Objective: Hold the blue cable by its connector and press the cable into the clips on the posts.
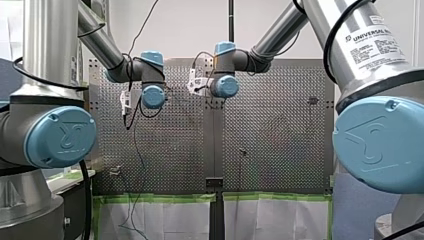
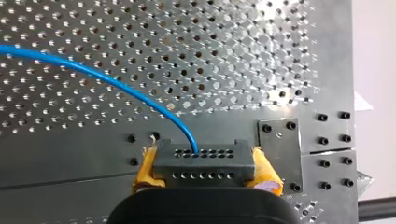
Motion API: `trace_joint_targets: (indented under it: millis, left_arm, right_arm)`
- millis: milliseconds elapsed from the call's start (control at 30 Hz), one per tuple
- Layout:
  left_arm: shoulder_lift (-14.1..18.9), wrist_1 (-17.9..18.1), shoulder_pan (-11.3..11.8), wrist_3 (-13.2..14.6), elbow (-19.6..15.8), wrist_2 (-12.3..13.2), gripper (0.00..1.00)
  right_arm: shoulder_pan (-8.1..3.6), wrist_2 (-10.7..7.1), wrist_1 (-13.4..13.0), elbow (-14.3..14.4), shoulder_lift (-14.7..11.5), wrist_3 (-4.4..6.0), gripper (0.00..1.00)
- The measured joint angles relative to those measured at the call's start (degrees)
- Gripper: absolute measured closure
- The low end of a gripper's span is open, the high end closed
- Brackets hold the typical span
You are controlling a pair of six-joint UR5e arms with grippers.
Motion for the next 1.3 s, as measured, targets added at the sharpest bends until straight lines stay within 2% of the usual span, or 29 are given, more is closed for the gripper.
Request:
trace_joint_targets:
  millis: [200, 467, 767, 1033, 1200, 1300]
  left_arm:
    - [0.0, -0.9, 1.4, -0.1, 0.9, 1.4, 1.0]
    - [0.0, -4.3, 3.0, -0.8, 4.2, 3.0, 1.0]
    - [0.0, -6.6, 4.2, -1.1, 7.7, 4.5, 1.0]
    - [0.0, -9.0, 5.3, -1.0, 10.9, 4.7, 1.0]
    - [-0.2, -11.3, 5.8, -0.2, 13.1, 4.8, 1.0]
    - [-0.6, -12.0, 6.1, 0.1, 13.7, 5.2, 1.0]
  right_arm:
    - [-0.39, 0.0, 0.2, -1.6, 0.1, 1.59, 1.0]
    - [-0.45, 0.17, 0.6, -3.8, 0.2, 2.26, 1.0]
    - [-0.47, 0.52, 0.9, -6.7, 0.6, 4.8, 1.0]
    - [-0.44, 0.61, 2.7, -9.9, 2.5, 5.7, 1.0]
    - [-0.5, 0.65, 3.0, -12.0, 3.6, 7.14, 1.0]
    - [-0.66, 0.85, 3.1, -12.5, 4.1, 7.37, 1.0]
